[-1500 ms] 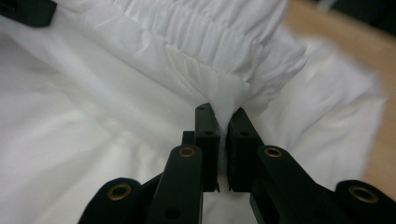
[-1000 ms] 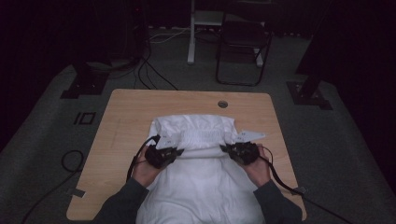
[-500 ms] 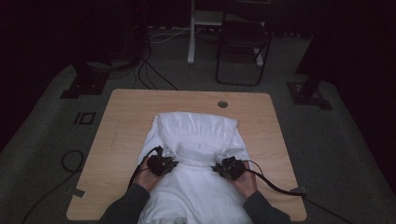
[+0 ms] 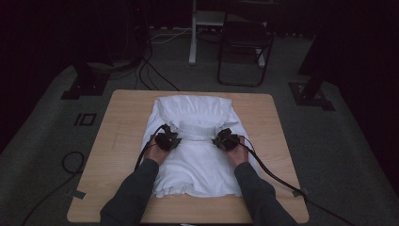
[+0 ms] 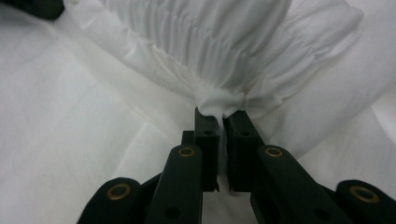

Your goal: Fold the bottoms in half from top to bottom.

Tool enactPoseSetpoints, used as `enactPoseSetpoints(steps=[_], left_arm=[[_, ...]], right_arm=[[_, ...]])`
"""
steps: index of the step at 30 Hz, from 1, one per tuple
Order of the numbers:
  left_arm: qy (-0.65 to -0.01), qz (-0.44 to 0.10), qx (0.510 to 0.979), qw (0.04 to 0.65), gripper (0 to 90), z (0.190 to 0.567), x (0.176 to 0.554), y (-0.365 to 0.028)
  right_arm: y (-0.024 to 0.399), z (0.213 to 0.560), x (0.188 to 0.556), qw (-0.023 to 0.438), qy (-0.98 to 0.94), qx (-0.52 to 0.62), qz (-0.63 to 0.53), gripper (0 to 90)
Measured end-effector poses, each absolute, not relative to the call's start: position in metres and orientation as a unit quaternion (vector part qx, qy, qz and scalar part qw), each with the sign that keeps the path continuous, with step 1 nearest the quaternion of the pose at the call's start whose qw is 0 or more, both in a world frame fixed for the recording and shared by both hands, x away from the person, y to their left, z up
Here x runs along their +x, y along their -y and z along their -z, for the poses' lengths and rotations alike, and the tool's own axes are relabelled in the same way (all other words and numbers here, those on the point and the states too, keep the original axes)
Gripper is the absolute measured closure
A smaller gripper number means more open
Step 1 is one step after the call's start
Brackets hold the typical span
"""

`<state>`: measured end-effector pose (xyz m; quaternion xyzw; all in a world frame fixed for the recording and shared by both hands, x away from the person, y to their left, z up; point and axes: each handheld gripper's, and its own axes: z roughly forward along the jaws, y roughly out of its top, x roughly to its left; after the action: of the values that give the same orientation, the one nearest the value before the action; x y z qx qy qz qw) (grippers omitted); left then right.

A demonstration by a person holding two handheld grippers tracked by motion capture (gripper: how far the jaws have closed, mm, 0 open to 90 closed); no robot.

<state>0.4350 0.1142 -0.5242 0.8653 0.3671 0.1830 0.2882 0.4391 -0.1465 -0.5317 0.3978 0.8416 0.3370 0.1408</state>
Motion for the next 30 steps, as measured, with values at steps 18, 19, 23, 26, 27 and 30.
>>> enactPoseSetpoints(steps=[18,19,23,26,27,30], left_arm=[[-0.331,-0.199,0.818,0.425,87.4,0.430,0.371,-0.127],[-0.323,-0.199,0.819,0.431,87.4,0.425,0.361,-0.128],[-0.311,-0.180,0.835,0.416,87.0,0.440,0.340,-0.129],[-0.317,-0.147,0.851,0.392,86.4,0.473,0.335,-0.127],[-0.325,-0.133,0.853,0.386,86.4,0.485,0.335,-0.127],[-0.343,-0.107,0.860,0.364,86.1,0.515,0.338,-0.125]], right_arm=[[0.173,0.444,0.394,0.212,-0.793,0.363,-0.442,85.5],[0.175,0.439,0.385,0.216,-0.793,0.356,-0.446,85.5],[0.178,0.444,0.354,0.210,-0.812,0.329,-0.434,85.4],[0.179,0.472,0.340,0.182,-0.829,0.332,-0.412,85.4],[0.179,0.483,0.338,0.173,-0.835,0.333,-0.403,85.3],[0.176,0.517,0.336,0.150,-0.850,0.343,-0.371,85.3]])
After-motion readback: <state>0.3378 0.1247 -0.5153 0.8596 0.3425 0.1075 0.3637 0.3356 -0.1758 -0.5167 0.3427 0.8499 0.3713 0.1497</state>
